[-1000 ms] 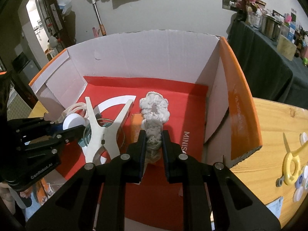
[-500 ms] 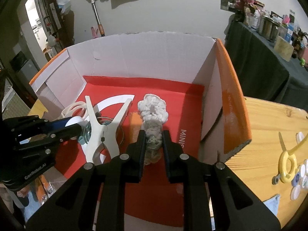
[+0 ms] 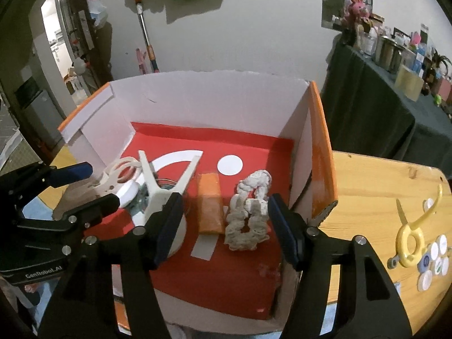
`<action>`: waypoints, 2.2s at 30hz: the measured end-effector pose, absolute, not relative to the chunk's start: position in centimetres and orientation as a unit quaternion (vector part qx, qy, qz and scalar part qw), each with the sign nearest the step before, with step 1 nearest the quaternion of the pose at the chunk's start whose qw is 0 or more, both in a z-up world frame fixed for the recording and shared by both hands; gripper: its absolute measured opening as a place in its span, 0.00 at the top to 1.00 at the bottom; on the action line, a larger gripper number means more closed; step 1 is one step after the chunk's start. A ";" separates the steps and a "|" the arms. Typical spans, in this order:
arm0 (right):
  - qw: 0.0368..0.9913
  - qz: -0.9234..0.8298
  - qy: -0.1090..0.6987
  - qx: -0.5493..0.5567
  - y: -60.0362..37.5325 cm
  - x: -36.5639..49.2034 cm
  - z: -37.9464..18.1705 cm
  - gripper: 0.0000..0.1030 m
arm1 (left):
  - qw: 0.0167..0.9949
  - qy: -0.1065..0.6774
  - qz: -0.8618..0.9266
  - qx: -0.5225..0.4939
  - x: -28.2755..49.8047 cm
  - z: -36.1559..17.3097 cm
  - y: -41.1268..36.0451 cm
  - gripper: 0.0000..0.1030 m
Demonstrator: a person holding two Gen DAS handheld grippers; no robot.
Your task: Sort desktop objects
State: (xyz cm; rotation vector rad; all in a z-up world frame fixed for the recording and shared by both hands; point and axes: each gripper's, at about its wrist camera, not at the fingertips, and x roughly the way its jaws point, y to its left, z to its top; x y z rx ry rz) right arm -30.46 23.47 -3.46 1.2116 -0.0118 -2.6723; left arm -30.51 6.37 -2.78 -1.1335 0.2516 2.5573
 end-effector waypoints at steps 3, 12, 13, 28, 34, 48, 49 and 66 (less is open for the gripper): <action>0.105 -0.908 -0.002 0.406 23.3 -29.9 -2.9 0.41 | 0.157 0.082 0.904 -0.390 -29.9 -2.1 6.0 0.25; 0.106 -0.915 -0.006 0.390 23.4 -26.8 -1.0 0.39 | 0.114 0.066 0.925 -0.356 -26.7 0.4 4.0 0.00; 0.104 -0.916 -0.005 0.386 23.4 -26.2 -0.7 0.37 | 0.110 0.062 0.928 -0.351 -26.1 0.8 3.7 0.00; 0.072 -0.946 0.008 0.316 22.7 -15.0 4.2 0.07 | 0.071 0.055 0.939 -0.333 -17.1 2.6 0.4 0.00; 0.055 -0.953 0.013 0.297 21.9 -10.5 4.9 0.03 | 0.066 0.067 0.945 -0.314 -12.7 3.0 -0.4 0.00; 0.010 -0.964 0.011 0.267 21.6 -2.2 2.8 0.00 | 0.073 0.054 0.959 -0.267 -3.5 2.3 -2.0 0.00; 0.007 -0.964 0.009 0.267 21.7 -1.8 2.4 0.00 | 0.075 0.054 0.958 -0.270 -3.1 1.9 -1.8 0.00; -0.005 -0.964 0.015 0.265 20.3 1.9 -2.3 0.00 | 0.082 0.026 0.956 -0.279 0.2 -3.2 0.0 0.00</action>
